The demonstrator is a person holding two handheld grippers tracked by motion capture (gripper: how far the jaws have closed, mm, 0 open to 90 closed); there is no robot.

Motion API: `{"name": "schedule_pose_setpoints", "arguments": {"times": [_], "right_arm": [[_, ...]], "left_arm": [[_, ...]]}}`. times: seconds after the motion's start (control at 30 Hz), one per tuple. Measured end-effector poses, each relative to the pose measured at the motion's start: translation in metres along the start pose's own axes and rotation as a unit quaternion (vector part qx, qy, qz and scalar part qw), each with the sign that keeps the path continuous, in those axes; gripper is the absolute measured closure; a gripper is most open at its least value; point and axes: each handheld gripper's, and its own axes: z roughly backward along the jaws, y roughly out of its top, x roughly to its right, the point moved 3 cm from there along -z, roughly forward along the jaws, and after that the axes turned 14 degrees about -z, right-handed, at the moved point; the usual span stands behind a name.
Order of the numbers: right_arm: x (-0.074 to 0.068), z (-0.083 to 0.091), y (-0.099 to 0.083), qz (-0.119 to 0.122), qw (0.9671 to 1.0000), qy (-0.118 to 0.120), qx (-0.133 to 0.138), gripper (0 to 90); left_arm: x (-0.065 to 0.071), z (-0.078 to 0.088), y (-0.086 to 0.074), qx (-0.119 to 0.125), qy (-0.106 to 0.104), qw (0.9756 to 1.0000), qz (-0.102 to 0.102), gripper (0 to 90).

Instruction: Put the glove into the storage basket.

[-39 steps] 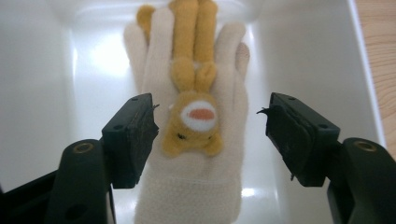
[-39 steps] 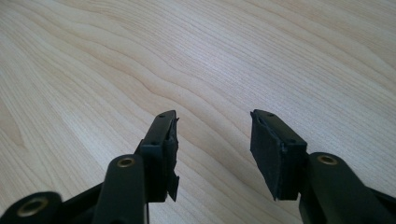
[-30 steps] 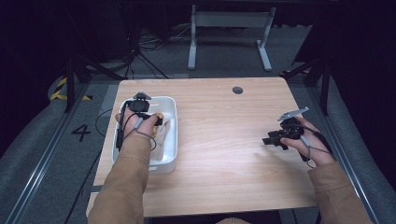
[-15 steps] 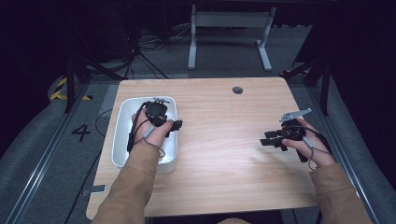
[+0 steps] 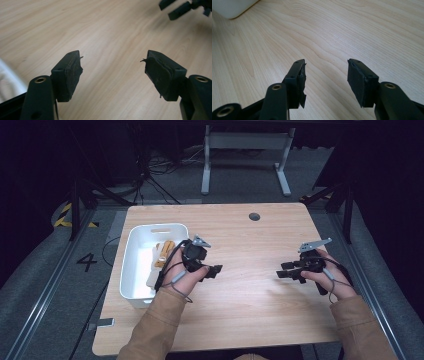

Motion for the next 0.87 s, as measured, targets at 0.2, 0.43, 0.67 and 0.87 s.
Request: {"name": "schedule_pose_setpoints", "arguments": {"times": [0.2, 0.43, 0.67, 0.87], "right_arm": [[-0.001, -0.001, -0.005, -0.005, 1.0000, 0.007, -0.001, 49.4], [-0.003, 0.002, -0.007, -0.007, 0.9999, 0.011, 0.005, 49.2], [-0.002, -0.001, -0.008, -0.003, 1.0000, 0.006, 0.001, 48.7], [-0.001, 0.000, -0.008, -0.003, 1.0000, 0.005, 0.001, 48.7]], "left_arm": [[0.017, -0.009, -0.005, 0.040, -0.019, 0.9990, -0.009, 28.3], [0.023, -0.019, -0.013, 0.028, -0.038, 0.9986, -0.022, 28.0], [0.038, -0.031, -0.022, -0.039, -0.073, 0.9946, -0.061, 28.5], [0.044, -0.041, -0.026, -0.058, -0.095, 0.9914, -0.068, 27.2]]}}
